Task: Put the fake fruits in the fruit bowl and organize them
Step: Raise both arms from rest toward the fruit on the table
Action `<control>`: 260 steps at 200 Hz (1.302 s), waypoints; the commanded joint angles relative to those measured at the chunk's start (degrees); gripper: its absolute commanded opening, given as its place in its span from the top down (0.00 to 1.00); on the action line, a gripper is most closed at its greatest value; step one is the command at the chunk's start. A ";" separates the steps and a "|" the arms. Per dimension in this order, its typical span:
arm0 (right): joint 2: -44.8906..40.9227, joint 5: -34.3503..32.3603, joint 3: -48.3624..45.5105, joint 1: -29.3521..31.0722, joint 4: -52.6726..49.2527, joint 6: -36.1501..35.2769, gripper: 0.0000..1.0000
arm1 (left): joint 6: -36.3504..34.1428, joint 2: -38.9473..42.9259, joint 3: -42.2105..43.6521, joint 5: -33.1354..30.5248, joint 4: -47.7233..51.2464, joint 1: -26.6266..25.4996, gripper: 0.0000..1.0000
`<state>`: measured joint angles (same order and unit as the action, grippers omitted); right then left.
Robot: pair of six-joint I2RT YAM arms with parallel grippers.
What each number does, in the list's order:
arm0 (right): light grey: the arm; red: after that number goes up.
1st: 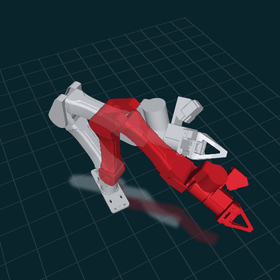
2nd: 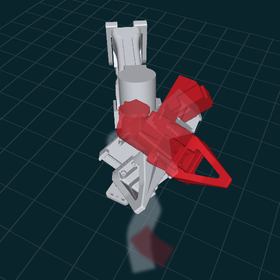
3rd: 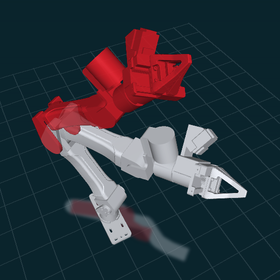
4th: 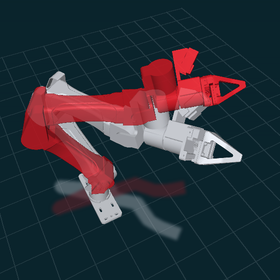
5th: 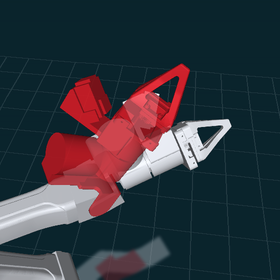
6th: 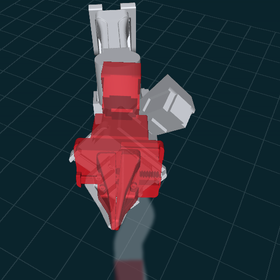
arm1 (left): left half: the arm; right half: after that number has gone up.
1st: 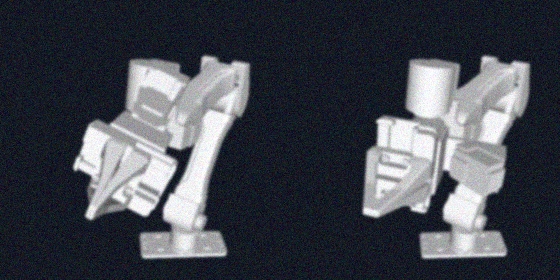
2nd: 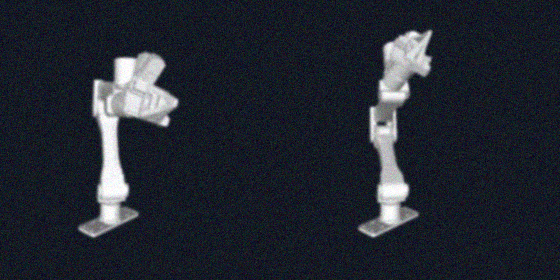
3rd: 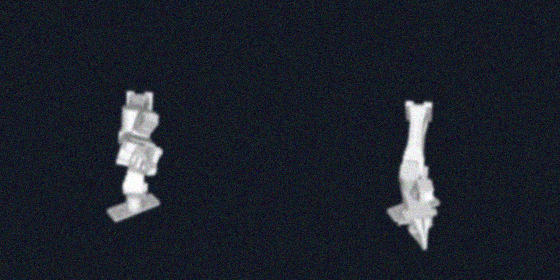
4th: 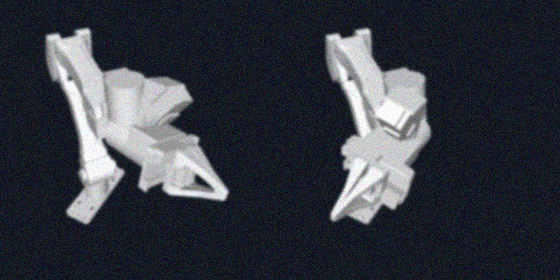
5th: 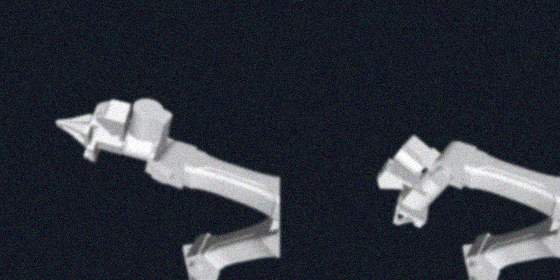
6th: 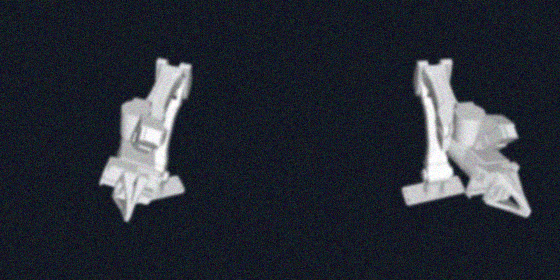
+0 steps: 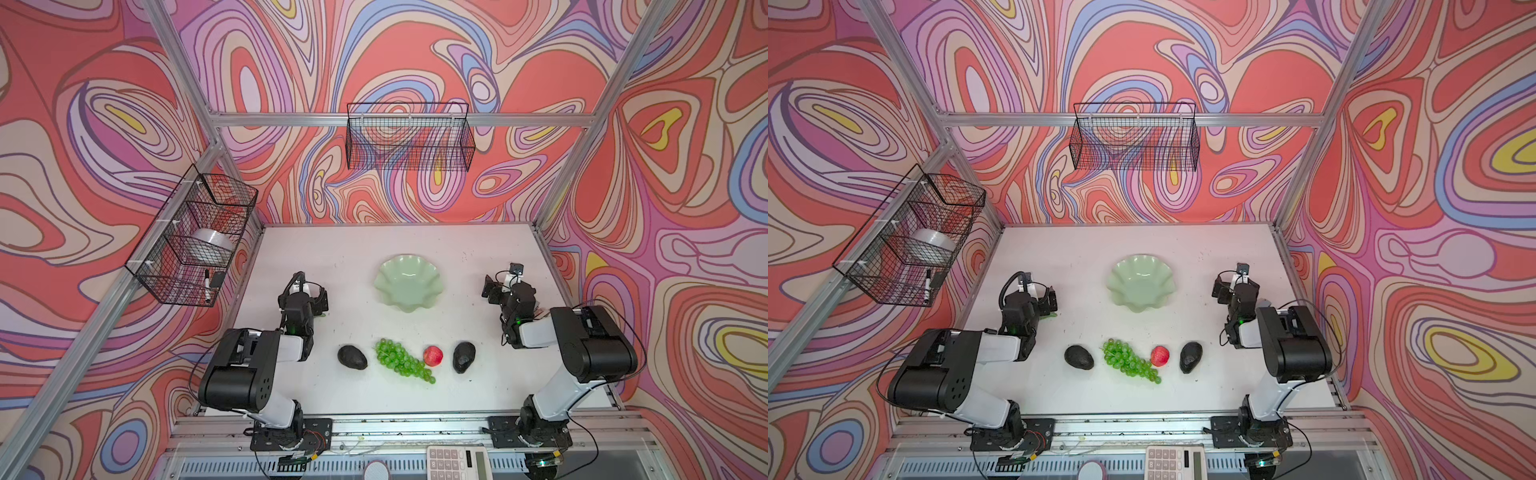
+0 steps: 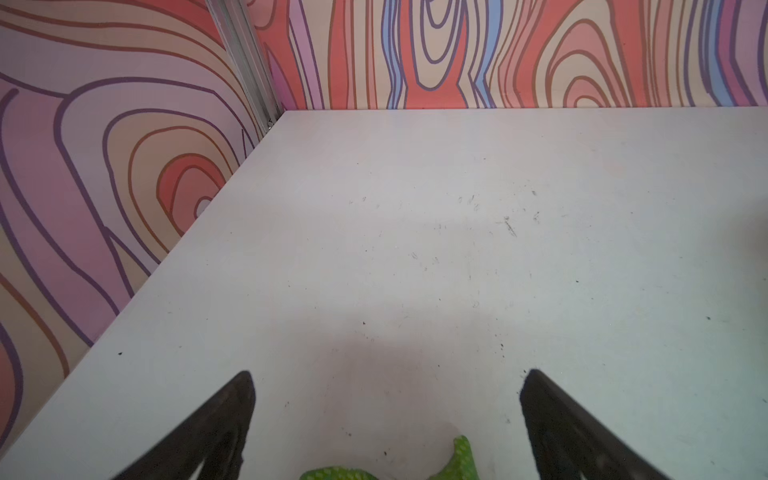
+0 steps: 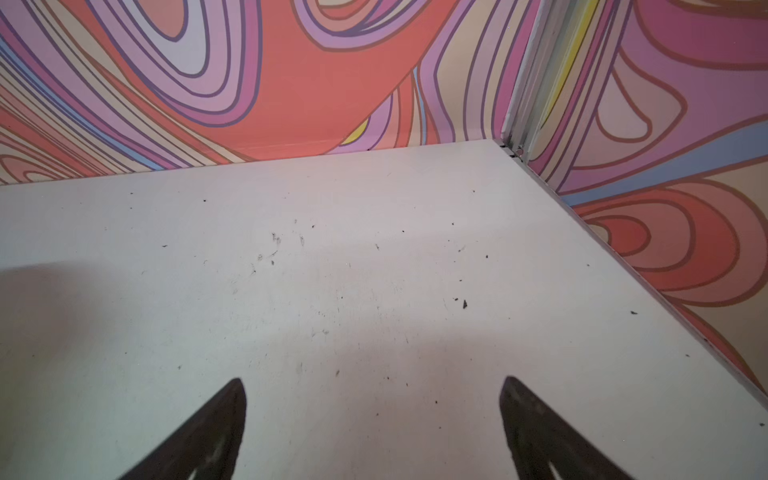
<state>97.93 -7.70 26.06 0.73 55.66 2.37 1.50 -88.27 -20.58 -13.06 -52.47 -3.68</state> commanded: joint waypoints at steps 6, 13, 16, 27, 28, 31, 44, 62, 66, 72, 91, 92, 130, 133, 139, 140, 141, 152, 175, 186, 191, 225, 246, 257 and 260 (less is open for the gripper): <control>0.33 -0.45 0.57 0.28 -0.20 -0.44 0.02 | -0.55 -0.36 -0.25 0.28 -0.53 0.34 0.00; 0.32 -0.41 0.59 0.23 -0.21 -0.37 0.02 | -0.54 -0.36 -0.28 0.23 -0.52 0.34 0.00; 0.33 -0.39 0.57 0.26 -0.20 -0.38 0.02 | -0.51 -0.37 -0.29 0.30 -0.53 0.34 0.00; 0.33 -0.40 0.57 0.24 -0.24 -0.44 0.02 | -0.53 -0.41 -0.33 0.29 -0.50 0.34 0.00; 0.33 -0.39 0.57 0.24 -0.22 -0.44 0.02 | -0.53 -0.41 -0.29 0.30 -0.52 0.34 0.00; 0.33 -0.45 0.57 0.23 -0.28 -0.37 0.02 | -0.49 -0.39 -0.32 0.31 -0.53 0.34 0.00; 0.33 -0.42 0.65 0.23 -0.28 -0.44 0.02 | -0.51 -0.40 -0.26 0.32 -0.52 0.34 0.00; 0.33 -0.38 0.69 0.27 -0.38 -0.37 0.02 | -0.59 -0.33 -0.34 0.32 -0.53 0.34 0.00; 0.32 -0.41 0.66 0.24 -0.34 -0.41 0.02 | -0.53 -0.37 -0.34 0.35 -0.52 0.34 0.00; 0.38 -0.43 0.67 0.23 -0.37 -0.43 0.02 | -0.53 -0.45 -0.26 0.32 -0.49 0.34 0.00; 0.42 -0.37 0.82 0.23 -0.55 -0.41 0.02 | -0.51 -0.41 -0.31 0.32 -0.44 0.34 0.00; 0.42 -0.38 0.83 0.23 -0.55 -0.38 0.02 | -0.48 -0.41 -0.33 0.32 -0.40 0.34 0.00; 0.42 -0.30 0.83 0.27 -0.55 -0.35 0.02 | -0.49 -0.43 -0.49 0.49 -0.27 0.34 0.00; 0.42 -0.32 0.83 0.24 -0.55 -0.35 0.02 | -0.50 -0.41 -0.47 0.51 -0.27 0.34 0.00; 0.42 -0.38 0.76 0.23 -0.55 -0.35 0.02 | -0.51 -0.42 -0.45 0.49 -0.27 0.34 0.00; 0.42 -0.34 0.75 0.23 -0.55 -0.35 0.02 | -0.52 -0.46 -0.44 0.49 -0.27 0.34 0.00; 0.42 -0.34 0.75 0.23 -0.55 -0.35 0.02 | -0.53 -0.44 -0.39 0.49 -0.27 0.34 0.00; 0.34 -0.30 0.74 0.24 -0.44 -0.36 0.02 | -0.53 -0.46 -0.41 0.43 -0.27 0.35 0.00; 0.33 -0.38 0.70 0.23 -0.30 -0.39 0.02 | -0.53 -0.36 -0.34 0.54 -0.34 0.34 0.00; 0.25 -0.39 0.57 0.23 -0.22 -0.36 0.02 | -0.50 -0.35 -0.26 0.49 -0.48 0.34 0.00; 0.24 -0.40 0.51 0.23 -0.10 -0.43 0.02 | -0.51 -0.32 -0.19 0.45 -0.58 0.34 0.00; -9.41 -8.76 3.62 0.28 -13.92 2.33 0.02 | -2.66 7.93 -3.54 -0.16 11.25 -1.55 0.00; -18.07 -11.82 15.32 0.31 -40.76 12.85 0.02 | 6.05 15.56 -13.22 -10.48 31.07 -2.38 0.00; -19.72 -14.11 21.10 0.28 -50.64 22.99 0.02 | 12.56 19.16 -17.11 -8.40 38.97 -2.38 0.00; -19.90 -13.94 22.57 0.13 -53.88 25.08 0.02 | 15.21 20.12 -17.98 -8.16 40.52 -2.38 0.00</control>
<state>83.94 -15.62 37.21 0.73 28.08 9.82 3.97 -76.23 -29.71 -16.93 -30.37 -5.93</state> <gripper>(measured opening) 0.983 0.996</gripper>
